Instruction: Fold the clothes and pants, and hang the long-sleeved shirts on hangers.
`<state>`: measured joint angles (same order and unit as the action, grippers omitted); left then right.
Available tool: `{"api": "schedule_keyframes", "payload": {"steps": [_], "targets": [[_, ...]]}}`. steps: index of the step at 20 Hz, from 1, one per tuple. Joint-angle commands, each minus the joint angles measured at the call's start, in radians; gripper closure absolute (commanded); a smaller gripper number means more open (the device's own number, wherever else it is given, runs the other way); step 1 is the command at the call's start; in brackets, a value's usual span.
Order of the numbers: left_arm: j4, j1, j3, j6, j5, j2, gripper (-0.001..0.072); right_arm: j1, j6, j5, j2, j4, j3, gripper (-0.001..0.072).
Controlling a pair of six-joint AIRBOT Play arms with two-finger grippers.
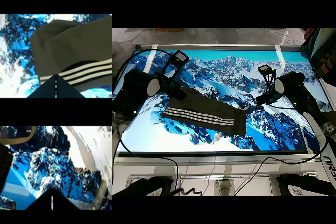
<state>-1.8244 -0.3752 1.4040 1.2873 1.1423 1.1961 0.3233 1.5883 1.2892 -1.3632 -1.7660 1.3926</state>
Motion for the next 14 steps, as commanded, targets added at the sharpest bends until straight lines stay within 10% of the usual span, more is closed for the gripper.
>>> {"api": "schedule_keyframes", "payload": {"steps": [1,14], "targets": [[0.0,0.001,0.0,0.0,0.0,0.0,0.0705,0.001,0.0,0.0,0.0,0.0,0.001,0.0688],[0.0,0.001,0.0,0.0,0.0,0.0,0.0705,0.001,0.001,-0.028,0.0,0.013,0.001,0.0686]]}}
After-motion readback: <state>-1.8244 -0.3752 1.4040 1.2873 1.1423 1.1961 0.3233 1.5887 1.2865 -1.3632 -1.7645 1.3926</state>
